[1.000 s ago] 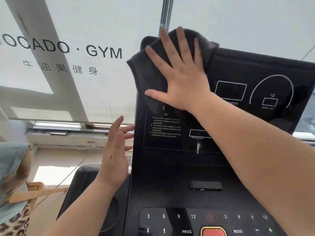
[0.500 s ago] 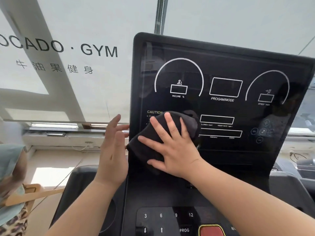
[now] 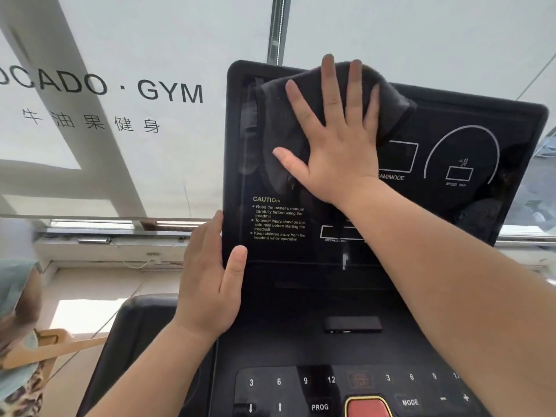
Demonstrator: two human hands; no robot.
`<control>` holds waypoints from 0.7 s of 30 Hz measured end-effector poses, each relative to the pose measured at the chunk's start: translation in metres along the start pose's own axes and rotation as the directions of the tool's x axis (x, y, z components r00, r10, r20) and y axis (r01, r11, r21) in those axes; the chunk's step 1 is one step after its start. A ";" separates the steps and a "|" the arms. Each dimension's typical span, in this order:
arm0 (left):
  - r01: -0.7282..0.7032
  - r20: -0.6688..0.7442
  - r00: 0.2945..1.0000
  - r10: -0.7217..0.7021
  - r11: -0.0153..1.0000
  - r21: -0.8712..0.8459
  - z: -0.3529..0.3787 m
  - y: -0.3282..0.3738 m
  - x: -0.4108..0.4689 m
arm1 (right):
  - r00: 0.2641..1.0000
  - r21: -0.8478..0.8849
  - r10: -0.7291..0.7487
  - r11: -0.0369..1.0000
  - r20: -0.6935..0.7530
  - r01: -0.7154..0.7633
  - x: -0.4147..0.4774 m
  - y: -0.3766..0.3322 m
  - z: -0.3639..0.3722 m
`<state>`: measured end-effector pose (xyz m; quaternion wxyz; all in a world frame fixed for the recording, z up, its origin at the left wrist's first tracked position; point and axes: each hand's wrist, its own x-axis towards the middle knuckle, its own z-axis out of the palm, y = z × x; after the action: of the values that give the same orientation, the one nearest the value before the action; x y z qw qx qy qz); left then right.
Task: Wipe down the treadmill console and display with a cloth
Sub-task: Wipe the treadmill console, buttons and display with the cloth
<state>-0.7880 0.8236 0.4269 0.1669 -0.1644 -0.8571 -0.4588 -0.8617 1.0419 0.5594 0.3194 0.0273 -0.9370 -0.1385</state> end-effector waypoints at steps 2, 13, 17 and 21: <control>-0.008 -0.010 1.000 0.009 0.998 0.062 -0.001 0.000 0.000 | 1.000 0.010 0.013 1.000 0.020 -0.013 -0.020 -0.006 0.008; -0.080 -0.066 0.993 0.100 0.963 0.258 0.015 0.016 -0.008 | 0.985 0.130 -0.133 0.984 0.110 0.119 -0.182 -0.037 0.059; -0.111 -0.040 0.991 0.130 0.943 0.314 0.019 0.026 -0.008 | 0.977 0.120 -0.193 0.976 0.085 0.183 -0.157 -0.016 0.053; -0.077 -0.006 0.996 0.083 0.941 0.330 0.019 0.030 -0.006 | 0.996 0.071 -0.081 0.994 0.027 0.079 -0.083 0.020 0.029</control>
<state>-0.7718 0.8550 0.4361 0.2191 -0.1643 -0.9126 -0.3037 -0.8125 1.0795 0.4938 0.2985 0.0742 -0.9441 -0.1186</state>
